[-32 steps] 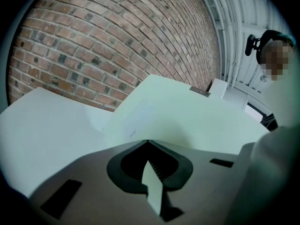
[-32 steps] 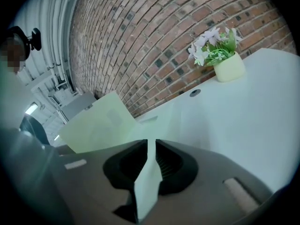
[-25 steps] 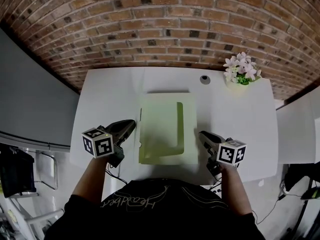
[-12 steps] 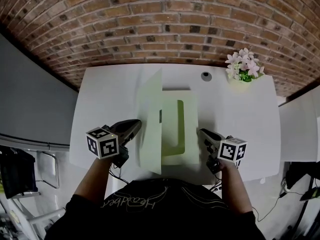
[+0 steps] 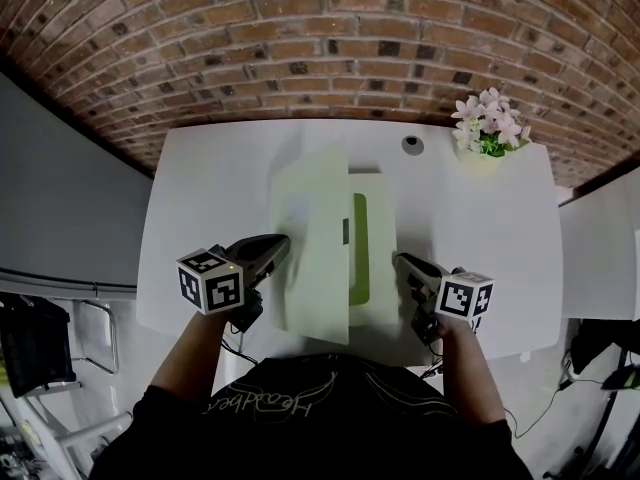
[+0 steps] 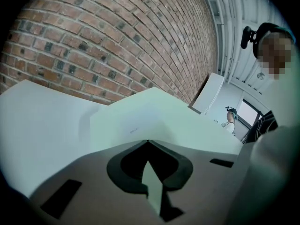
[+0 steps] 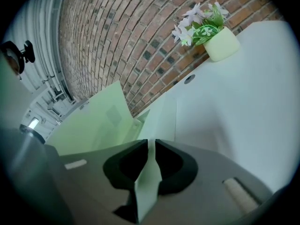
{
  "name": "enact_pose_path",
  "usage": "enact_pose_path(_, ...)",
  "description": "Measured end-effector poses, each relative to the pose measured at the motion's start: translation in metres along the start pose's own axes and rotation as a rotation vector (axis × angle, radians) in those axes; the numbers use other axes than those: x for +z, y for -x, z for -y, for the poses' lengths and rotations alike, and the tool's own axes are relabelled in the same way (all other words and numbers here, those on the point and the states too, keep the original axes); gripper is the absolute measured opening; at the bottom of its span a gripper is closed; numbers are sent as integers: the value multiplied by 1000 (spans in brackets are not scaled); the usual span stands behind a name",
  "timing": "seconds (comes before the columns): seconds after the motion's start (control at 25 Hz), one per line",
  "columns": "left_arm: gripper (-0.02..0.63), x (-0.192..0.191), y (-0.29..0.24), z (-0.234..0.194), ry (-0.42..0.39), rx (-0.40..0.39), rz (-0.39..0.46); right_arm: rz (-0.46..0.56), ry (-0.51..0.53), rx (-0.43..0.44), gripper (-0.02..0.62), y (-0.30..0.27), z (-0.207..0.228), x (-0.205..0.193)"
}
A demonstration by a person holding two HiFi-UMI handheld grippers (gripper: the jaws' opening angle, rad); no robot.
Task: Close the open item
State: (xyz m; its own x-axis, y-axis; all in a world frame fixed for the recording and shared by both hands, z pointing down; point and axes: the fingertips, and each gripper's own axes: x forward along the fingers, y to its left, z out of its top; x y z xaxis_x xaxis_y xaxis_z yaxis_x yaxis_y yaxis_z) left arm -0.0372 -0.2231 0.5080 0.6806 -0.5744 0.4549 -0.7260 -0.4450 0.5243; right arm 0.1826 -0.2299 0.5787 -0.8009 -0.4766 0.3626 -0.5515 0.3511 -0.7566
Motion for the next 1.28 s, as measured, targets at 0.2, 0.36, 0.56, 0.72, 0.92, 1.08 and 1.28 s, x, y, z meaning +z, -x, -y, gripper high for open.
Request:
enact_pose_path(0.2, 2, 0, -3, 3, -13, 5, -7, 0, 10, -19, 41, 1, 6, -2)
enact_pose_path(0.36, 2, 3, -4, 5, -20, 11, -5, 4, -2, -16, 38, 0, 5, -2)
enact_pose_path(0.56, 2, -3, -7, 3, -8, 5, -15, 16, -9, -9, 38, 0, 4, -4)
enact_pose_path(0.72, 2, -2, -7, 2, -9, 23, -21, 3, -16, 15, 38, -4, -3, -8)
enact_pose_path(0.92, 2, -8, -10, -3, 7, 27, -35, -6, -25, 39, 38, -9, -10, -14)
enact_pose_path(1.08, 2, -11, -11, -5, 8, 27, -44, -11, -17, 40, 38, -12, -12, -15)
enact_pose_path(1.28, 2, -10, -11, -5, -4, 40, -53, -17, -19, 45, 38, -14, -15, -16)
